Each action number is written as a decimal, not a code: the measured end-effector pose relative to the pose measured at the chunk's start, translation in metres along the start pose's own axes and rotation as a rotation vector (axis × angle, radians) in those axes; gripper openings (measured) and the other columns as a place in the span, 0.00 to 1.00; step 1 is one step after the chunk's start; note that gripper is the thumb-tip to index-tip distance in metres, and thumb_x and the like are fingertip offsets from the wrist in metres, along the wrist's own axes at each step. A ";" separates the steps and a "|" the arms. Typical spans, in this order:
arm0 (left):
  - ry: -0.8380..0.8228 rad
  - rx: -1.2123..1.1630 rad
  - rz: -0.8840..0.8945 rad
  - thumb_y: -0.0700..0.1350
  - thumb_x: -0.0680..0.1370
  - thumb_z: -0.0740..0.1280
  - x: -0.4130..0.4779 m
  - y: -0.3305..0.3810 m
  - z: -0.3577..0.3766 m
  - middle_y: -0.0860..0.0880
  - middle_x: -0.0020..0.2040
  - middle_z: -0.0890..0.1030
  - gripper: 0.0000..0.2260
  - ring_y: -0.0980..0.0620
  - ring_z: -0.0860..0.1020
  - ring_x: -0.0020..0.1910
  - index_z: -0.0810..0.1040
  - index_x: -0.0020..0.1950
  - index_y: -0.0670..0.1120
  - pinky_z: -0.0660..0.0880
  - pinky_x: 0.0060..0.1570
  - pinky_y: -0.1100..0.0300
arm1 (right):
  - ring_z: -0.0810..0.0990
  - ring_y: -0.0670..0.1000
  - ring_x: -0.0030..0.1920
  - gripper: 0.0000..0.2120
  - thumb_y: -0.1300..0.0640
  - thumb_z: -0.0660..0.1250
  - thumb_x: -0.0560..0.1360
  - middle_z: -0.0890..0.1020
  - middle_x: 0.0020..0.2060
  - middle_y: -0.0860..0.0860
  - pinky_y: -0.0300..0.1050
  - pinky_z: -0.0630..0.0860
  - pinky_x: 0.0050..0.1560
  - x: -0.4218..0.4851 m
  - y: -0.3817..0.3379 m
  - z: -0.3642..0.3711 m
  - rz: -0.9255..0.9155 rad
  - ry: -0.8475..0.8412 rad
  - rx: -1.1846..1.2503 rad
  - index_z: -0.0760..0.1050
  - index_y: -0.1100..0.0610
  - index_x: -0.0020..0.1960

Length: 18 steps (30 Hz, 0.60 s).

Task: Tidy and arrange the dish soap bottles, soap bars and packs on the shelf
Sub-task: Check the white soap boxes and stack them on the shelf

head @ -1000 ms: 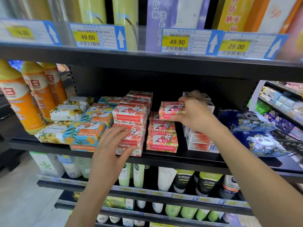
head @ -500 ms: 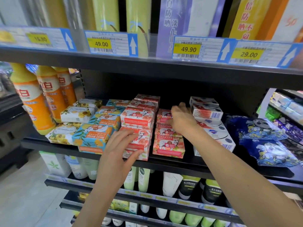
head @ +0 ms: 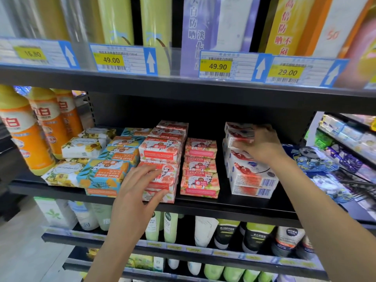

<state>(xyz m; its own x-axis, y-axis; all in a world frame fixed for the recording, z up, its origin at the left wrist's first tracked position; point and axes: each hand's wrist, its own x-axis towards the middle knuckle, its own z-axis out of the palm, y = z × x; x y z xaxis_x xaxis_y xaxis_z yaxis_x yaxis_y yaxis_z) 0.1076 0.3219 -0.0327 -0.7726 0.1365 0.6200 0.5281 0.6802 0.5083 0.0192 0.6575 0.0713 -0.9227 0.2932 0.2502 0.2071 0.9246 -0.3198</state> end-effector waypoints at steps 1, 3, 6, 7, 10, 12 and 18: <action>-0.003 0.001 -0.005 0.54 0.75 0.71 0.000 0.000 0.000 0.54 0.67 0.78 0.22 0.55 0.70 0.71 0.81 0.67 0.47 0.53 0.73 0.74 | 0.71 0.63 0.69 0.37 0.37 0.75 0.71 0.74 0.69 0.60 0.54 0.71 0.68 0.000 0.004 0.001 0.001 -0.017 0.036 0.72 0.58 0.71; -0.006 0.006 -0.010 0.55 0.75 0.70 0.001 0.000 0.000 0.54 0.68 0.78 0.22 0.54 0.71 0.71 0.81 0.67 0.47 0.53 0.74 0.74 | 0.72 0.63 0.70 0.35 0.41 0.76 0.72 0.75 0.69 0.60 0.52 0.71 0.67 0.003 0.009 0.005 -0.006 -0.035 0.086 0.72 0.58 0.71; -0.004 0.014 -0.006 0.55 0.75 0.71 0.001 0.001 -0.001 0.55 0.67 0.78 0.22 0.54 0.71 0.71 0.81 0.67 0.47 0.54 0.73 0.74 | 0.71 0.63 0.70 0.35 0.42 0.76 0.73 0.74 0.70 0.60 0.53 0.71 0.67 0.005 0.012 0.010 0.003 -0.020 0.120 0.70 0.58 0.73; -0.001 0.016 -0.005 0.55 0.75 0.71 0.001 0.002 -0.001 0.55 0.67 0.78 0.22 0.56 0.71 0.71 0.81 0.67 0.48 0.53 0.73 0.74 | 0.71 0.63 0.70 0.36 0.42 0.76 0.73 0.74 0.70 0.60 0.55 0.71 0.68 0.006 0.012 0.011 0.009 -0.022 0.122 0.70 0.58 0.73; 0.009 0.020 0.005 0.54 0.75 0.71 0.001 0.001 -0.001 0.55 0.67 0.78 0.22 0.58 0.69 0.70 0.81 0.67 0.48 0.54 0.73 0.73 | 0.71 0.63 0.71 0.36 0.40 0.76 0.72 0.75 0.69 0.59 0.57 0.71 0.70 0.008 0.013 0.012 0.012 -0.029 0.122 0.71 0.57 0.72; 0.011 0.038 0.006 0.55 0.75 0.71 0.002 0.001 -0.001 0.55 0.67 0.78 0.22 0.57 0.70 0.70 0.81 0.67 0.48 0.58 0.73 0.66 | 0.69 0.63 0.71 0.37 0.40 0.78 0.70 0.73 0.69 0.60 0.55 0.70 0.69 0.007 0.013 0.008 0.026 -0.025 0.129 0.71 0.57 0.72; 0.022 0.169 0.065 0.57 0.78 0.72 0.004 0.001 -0.002 0.52 0.65 0.79 0.21 0.51 0.73 0.68 0.81 0.66 0.47 0.69 0.72 0.46 | 0.73 0.60 0.67 0.36 0.46 0.83 0.66 0.68 0.69 0.59 0.49 0.71 0.68 -0.030 0.009 -0.009 -0.004 0.062 0.271 0.76 0.56 0.69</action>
<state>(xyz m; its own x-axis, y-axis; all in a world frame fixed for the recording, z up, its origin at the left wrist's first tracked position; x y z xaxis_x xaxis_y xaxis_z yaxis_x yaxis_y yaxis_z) 0.1059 0.3213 -0.0283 -0.7298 0.1697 0.6622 0.5087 0.7820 0.3602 0.0517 0.6588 0.0694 -0.8998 0.3121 0.3049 0.1013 0.8291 -0.5498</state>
